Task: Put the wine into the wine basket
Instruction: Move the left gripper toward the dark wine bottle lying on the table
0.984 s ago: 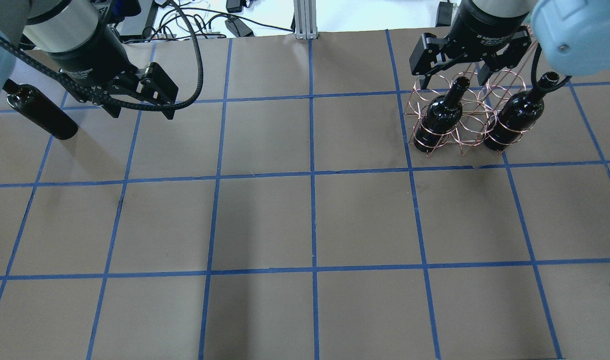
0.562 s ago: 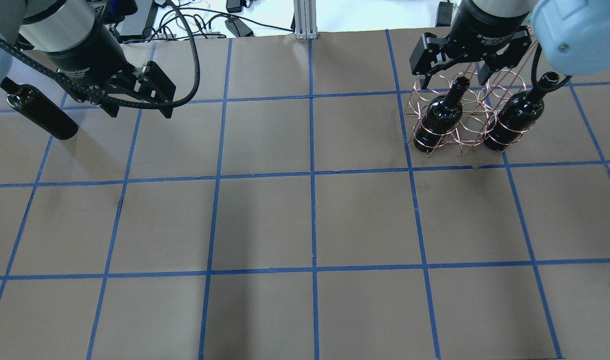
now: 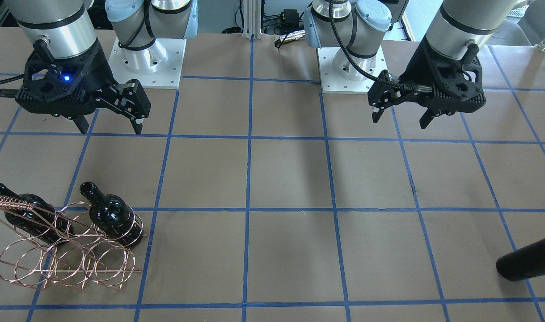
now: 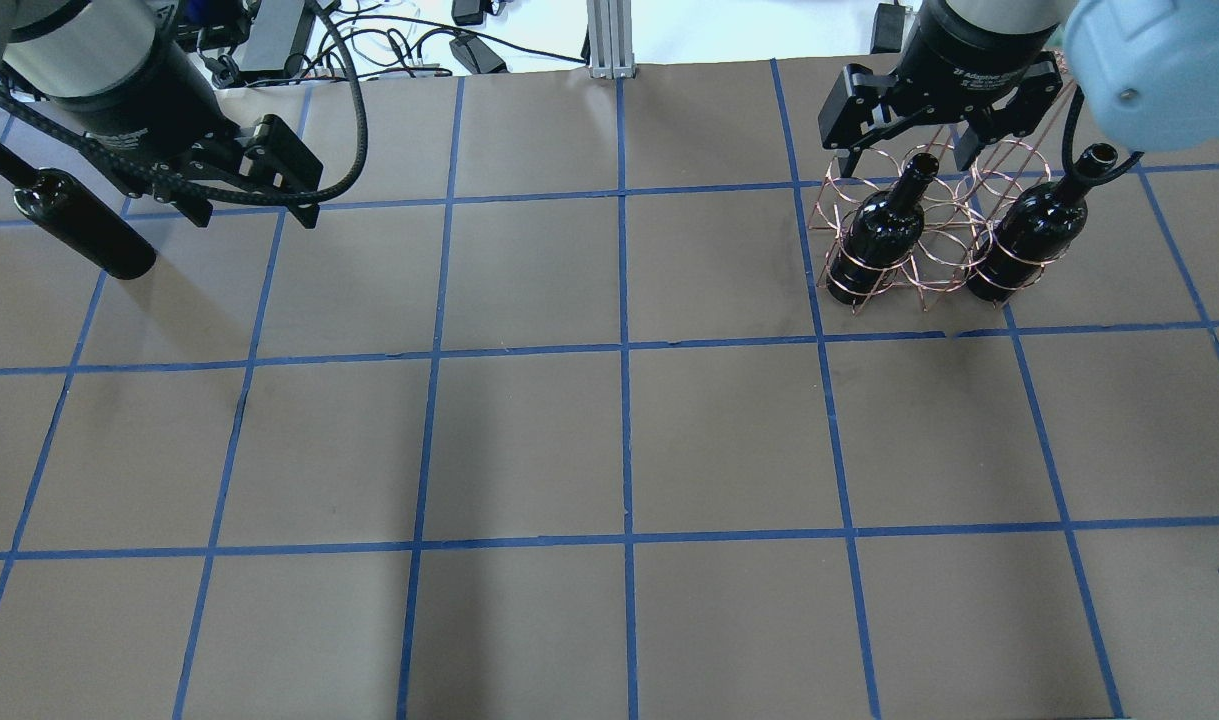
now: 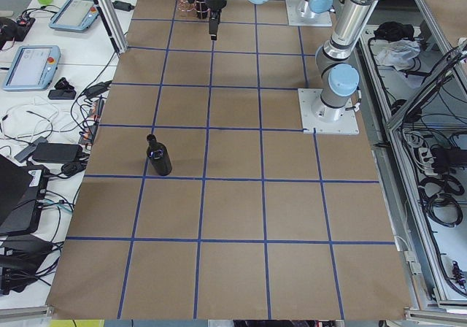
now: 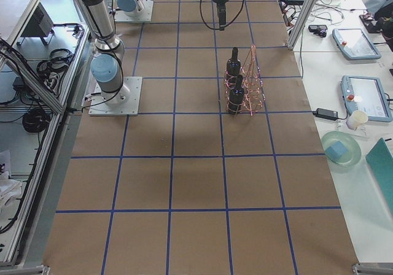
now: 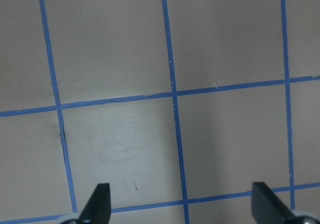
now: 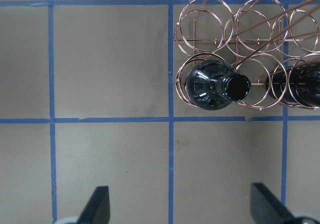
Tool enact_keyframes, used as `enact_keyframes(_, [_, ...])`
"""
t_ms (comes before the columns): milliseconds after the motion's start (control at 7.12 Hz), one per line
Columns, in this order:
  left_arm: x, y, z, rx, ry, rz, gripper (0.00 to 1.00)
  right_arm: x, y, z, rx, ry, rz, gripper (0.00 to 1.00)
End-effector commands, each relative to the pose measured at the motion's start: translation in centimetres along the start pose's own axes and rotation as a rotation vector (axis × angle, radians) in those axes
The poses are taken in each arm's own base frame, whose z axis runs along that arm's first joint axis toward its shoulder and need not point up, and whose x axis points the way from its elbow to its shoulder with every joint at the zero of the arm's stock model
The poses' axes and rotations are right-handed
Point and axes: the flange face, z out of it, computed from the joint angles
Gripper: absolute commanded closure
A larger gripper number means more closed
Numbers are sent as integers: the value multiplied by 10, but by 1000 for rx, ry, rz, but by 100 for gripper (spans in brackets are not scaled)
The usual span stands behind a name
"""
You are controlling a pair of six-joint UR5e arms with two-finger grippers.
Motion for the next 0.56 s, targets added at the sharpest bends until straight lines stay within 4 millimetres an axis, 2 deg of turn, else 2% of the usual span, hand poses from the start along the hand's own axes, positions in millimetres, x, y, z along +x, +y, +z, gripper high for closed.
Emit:
enact_keyframes(0, [-22,-3,1,-1,-1,13,0,0,0,0,-1,2,1,0])
enact_keyframes(281, [-21,-5,4,-5,1,13,0,0,-1,1,-1,0,-5,0])
enact_keyframes(422, [-14,-6,3,7,43,1,0,0,-1,1,-1,2,-5,0])
